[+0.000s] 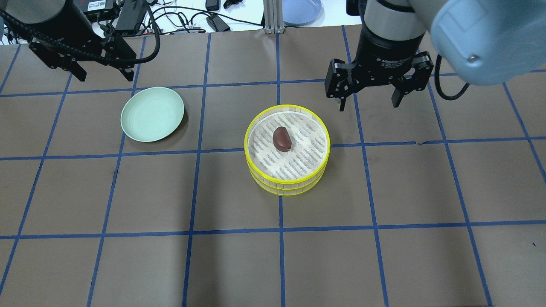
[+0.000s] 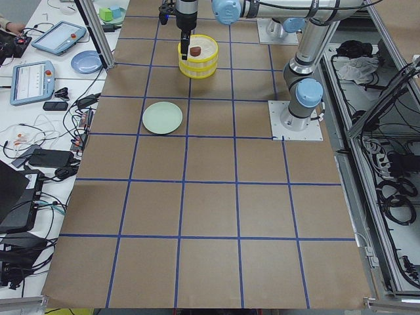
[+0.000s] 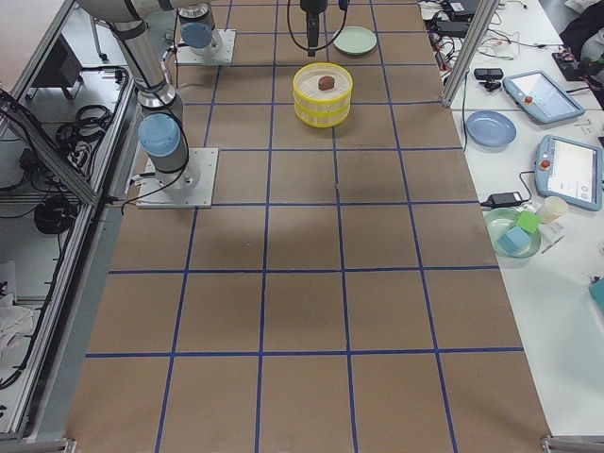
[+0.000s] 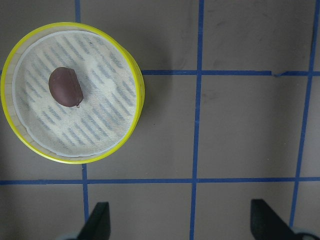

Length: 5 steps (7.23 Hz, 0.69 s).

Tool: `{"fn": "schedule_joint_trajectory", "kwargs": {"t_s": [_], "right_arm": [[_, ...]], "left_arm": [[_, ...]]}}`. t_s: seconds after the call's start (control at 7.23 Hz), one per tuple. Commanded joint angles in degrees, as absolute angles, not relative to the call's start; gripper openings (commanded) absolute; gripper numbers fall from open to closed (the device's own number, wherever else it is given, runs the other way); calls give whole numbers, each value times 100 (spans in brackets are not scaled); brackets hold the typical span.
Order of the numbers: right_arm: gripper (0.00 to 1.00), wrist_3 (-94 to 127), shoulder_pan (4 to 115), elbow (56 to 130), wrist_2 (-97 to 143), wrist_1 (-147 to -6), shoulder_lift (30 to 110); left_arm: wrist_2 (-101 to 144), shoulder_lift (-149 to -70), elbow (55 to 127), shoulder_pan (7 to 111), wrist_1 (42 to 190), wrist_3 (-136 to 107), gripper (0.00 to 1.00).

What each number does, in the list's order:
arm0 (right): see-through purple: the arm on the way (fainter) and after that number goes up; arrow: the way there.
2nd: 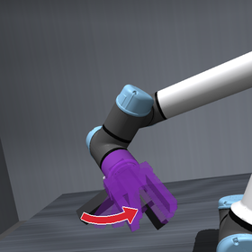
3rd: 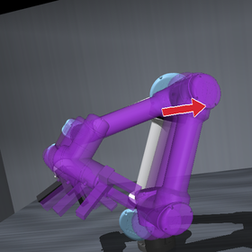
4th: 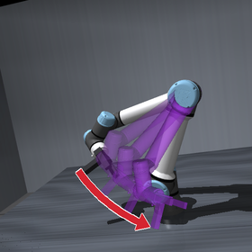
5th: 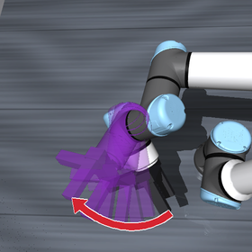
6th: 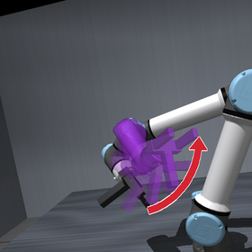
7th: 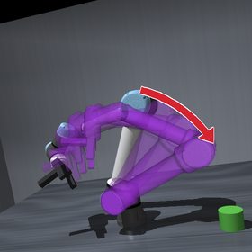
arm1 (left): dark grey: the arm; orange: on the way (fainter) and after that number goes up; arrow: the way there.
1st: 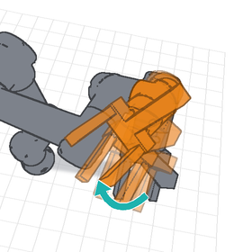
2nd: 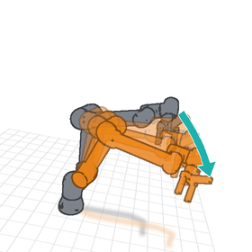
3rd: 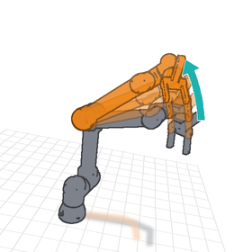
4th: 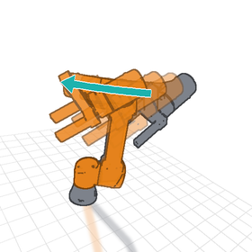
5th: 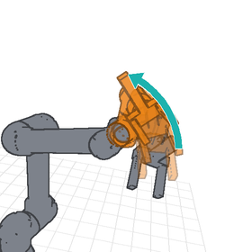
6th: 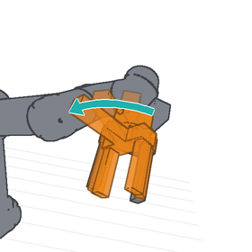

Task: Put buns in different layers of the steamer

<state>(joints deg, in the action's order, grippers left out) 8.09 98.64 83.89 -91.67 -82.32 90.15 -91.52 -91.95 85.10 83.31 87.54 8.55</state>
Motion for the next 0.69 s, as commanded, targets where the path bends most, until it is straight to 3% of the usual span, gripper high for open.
{"fn": "schedule_joint_trajectory", "kwargs": {"t_s": [0.0,0.55], "right_arm": [[100,607,9258,8341,-9193,-8174,9201],[100,633,9246,8350,-9141,-8376,9211]], "left_arm": [[-9141,-9167,8525,8323,8763,887,100],[-9132,-9167,8569,8323,8754,896,100]]}}
